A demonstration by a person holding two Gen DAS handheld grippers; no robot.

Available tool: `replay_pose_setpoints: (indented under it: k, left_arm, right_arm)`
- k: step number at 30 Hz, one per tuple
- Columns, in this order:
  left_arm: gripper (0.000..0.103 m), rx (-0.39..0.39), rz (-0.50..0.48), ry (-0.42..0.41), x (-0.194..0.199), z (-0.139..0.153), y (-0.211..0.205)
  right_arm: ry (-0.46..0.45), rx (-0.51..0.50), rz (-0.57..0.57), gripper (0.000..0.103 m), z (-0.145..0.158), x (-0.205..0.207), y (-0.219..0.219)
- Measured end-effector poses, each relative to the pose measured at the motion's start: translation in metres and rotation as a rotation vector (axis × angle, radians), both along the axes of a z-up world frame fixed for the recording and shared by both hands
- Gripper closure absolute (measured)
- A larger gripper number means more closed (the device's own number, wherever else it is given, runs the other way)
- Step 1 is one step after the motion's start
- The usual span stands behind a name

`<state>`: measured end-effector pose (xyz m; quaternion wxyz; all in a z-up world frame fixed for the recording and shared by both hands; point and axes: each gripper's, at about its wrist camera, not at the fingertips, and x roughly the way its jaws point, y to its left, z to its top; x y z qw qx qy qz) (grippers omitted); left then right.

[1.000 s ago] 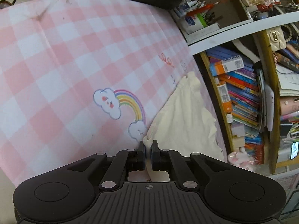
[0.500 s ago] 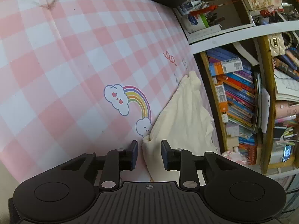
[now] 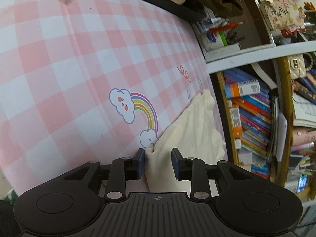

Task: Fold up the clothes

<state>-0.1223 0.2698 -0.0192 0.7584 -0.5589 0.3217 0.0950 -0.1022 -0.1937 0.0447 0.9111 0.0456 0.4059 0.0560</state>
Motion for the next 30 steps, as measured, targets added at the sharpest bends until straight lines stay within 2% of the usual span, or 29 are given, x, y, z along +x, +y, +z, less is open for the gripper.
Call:
replay_pose_setpoints:
  k: [2,3,5,10,14,18,21,24,27,29,30]
  left_arm:
    - [0.088,0.036,-0.009,0.023,0.004,0.005,-0.005]
    - [0.098,0.054,-0.013,0.034,0.006,0.007,-0.007]
    - [0.098,0.086,-0.024,0.038,0.009,0.015,-0.012]
    - [0.099,0.155,-0.079,-0.042,0.013,0.050,-0.030]
    - [0.099,0.204,-0.155,-0.084,0.021,0.070,-0.049]
    - [0.099,0.211,-0.233,-0.112,0.028,0.077,-0.061]
    - [0.098,0.212,-0.302,-0.124,0.036,0.080,-0.067]
    - [0.098,0.204,-0.347,-0.129,0.039,0.080,-0.066]
    - [0.098,0.156,-0.372,-0.131,0.038,0.074,-0.058]
    - [0.097,0.132,-0.382,-0.141,0.038,0.071,-0.049]
    - [0.092,0.123,-0.383,-0.144,0.037,0.070,-0.043]
  right_arm:
    - [-0.014,-0.030,0.093,0.054,0.002,0.007,0.012]
    - [-0.024,-0.036,0.144,0.053,0.002,0.010,0.018]
    - [-0.032,-0.055,0.233,0.052,0.001,0.016,0.029]
    - [-0.056,-0.086,0.464,0.052,-0.003,0.030,0.066]
    - [-0.123,-0.066,0.651,0.052,0.006,0.033,0.108]
    - [-0.197,-0.057,0.825,0.051,0.018,0.029,0.154]
    - [-0.223,-0.089,0.896,0.051,0.018,0.027,0.187]
    - [-0.213,-0.119,0.916,0.051,0.011,0.028,0.214]
    - [-0.206,-0.147,0.897,0.058,0.004,0.032,0.233]
    - [-0.189,-0.148,0.872,0.081,0.001,0.036,0.240]
    - [-0.174,-0.143,0.864,0.087,0.000,0.039,0.241]
